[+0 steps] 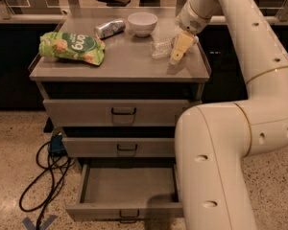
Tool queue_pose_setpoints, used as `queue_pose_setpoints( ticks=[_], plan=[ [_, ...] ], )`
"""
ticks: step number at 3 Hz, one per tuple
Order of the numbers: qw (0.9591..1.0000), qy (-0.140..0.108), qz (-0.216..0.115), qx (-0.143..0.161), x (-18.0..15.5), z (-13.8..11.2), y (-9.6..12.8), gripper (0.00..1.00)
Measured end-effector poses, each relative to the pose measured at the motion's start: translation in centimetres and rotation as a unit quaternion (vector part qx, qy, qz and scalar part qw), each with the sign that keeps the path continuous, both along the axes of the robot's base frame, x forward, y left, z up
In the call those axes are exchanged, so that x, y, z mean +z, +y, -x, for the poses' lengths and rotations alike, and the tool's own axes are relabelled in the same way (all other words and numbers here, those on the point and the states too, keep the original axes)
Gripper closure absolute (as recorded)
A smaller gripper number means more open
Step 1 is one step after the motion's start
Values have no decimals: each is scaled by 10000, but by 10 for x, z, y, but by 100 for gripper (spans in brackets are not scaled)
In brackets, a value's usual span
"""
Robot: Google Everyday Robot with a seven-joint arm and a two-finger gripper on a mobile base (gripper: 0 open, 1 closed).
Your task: Place water bottle into bottom drawer
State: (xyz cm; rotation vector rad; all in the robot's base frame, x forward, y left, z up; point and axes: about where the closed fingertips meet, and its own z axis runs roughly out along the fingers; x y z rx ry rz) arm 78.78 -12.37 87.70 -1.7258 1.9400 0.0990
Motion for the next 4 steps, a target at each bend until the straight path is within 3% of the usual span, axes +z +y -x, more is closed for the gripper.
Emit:
queue_pose_setpoints(
  ticks=[1, 2, 3, 4],
  plan=[
    [9870, -195, -1464, 639, -12, 2, 13, 0],
    [9750, -186, -2015, 920, -1, 7, 39, 0],
    [9783, -187, -1882, 849, -5, 4, 36, 0],
    [9743, -257, -2007, 994, 2, 5, 47, 0]
  ],
)
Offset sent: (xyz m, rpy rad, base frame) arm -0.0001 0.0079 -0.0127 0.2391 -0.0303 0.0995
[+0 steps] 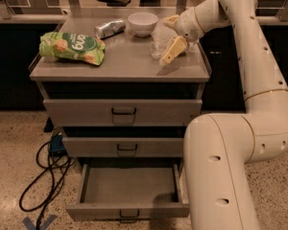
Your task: Place water bottle into bottom drawer
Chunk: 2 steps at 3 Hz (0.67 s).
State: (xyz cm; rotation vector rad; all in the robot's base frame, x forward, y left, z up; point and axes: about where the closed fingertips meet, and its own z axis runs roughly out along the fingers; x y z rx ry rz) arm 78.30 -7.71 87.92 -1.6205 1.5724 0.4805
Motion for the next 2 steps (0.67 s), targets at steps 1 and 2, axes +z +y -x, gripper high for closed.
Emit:
queue_pose_setpoints(
  ticks=[1, 2],
  plan=[
    [9996, -119, -209, 113, 17, 4, 8, 0],
    [9996, -118, -210, 113, 17, 4, 8, 0]
  ],
)
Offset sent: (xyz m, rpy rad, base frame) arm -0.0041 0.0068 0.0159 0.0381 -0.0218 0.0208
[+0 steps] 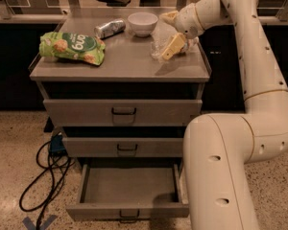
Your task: Place water bottle into bottom drawer
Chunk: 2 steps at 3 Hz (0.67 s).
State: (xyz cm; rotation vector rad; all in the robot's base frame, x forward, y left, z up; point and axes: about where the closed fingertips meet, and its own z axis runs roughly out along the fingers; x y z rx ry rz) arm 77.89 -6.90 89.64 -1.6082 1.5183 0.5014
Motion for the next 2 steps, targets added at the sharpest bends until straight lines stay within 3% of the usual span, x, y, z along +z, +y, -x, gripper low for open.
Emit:
queue_pose_setpoints(
  ticks=[1, 2],
  plan=[
    [9999, 48, 131, -11, -7, -7, 16, 0],
    [9942, 276, 691, -771, -30, -37, 16, 0]
  ],
)
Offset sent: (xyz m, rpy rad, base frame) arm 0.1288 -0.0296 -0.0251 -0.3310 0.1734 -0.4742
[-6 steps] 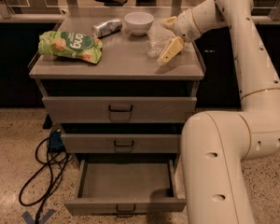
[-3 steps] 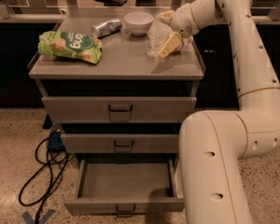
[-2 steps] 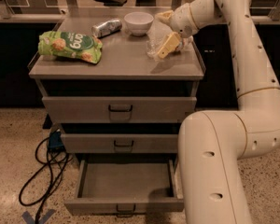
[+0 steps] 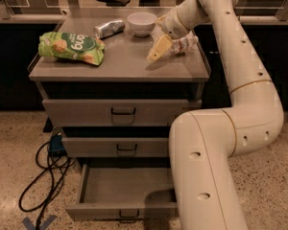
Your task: Place water bottle into bottom drawer
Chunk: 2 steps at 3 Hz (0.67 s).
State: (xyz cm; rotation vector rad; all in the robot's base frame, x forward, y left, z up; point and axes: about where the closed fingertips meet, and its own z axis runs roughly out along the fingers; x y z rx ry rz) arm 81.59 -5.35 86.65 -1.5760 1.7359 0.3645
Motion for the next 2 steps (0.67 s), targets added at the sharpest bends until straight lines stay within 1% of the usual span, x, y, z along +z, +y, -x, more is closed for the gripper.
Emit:
queue_pose_setpoints(
  ticks=[1, 2],
  plan=[
    [9995, 170, 42, -277, -4, -4, -5, 0],
    [9995, 164, 36, -258, -5, -4, -4, 0]
  ],
)
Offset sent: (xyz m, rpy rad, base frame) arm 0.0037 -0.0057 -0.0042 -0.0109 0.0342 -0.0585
